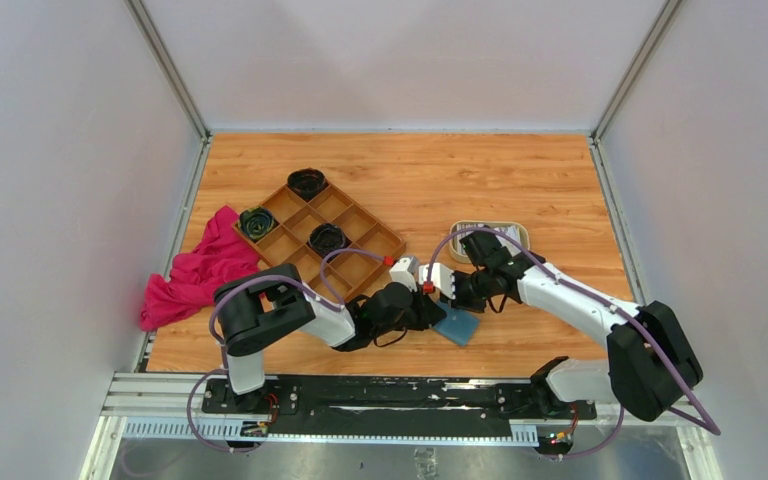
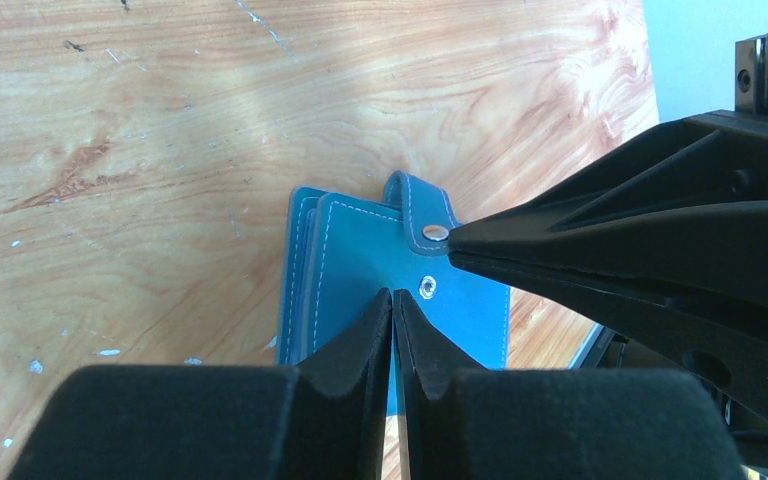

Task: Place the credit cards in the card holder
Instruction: Close the card holder at the center of the board.

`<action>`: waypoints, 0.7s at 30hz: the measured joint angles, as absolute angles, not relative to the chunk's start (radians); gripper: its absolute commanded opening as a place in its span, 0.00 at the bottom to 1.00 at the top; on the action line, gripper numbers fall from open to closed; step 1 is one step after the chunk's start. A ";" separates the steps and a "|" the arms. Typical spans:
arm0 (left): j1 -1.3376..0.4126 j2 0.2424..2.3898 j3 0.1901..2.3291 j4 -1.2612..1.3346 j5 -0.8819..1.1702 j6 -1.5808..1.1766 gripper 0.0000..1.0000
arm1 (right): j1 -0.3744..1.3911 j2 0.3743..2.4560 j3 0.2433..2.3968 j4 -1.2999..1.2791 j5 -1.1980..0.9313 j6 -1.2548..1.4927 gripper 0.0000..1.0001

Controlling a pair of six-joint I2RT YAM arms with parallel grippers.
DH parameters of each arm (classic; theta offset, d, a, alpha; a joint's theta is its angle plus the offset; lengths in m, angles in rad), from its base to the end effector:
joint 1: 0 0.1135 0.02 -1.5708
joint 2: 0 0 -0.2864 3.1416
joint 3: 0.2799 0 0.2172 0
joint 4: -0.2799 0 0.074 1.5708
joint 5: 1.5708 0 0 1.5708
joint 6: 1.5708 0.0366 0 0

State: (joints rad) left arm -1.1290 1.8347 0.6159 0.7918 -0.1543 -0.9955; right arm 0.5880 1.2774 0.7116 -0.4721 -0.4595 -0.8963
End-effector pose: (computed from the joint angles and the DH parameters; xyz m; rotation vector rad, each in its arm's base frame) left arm 0.1433 -0.2898 0.1691 0.0376 2.2066 -1.1563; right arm 0.1573 0.1243 0.2344 -1.8143 1.7414 0.4748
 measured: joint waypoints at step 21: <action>-1.128 1.848 0.617 0.810 -0.152 -1.005 0.09 | 0.556 1.277 0.726 -0.577 -0.543 -0.927 0.00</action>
State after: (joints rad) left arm -1.1278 1.8481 0.6174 0.8104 -0.1520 -1.0050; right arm 0.5556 1.2766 0.7258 -0.5766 -0.5434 -0.9268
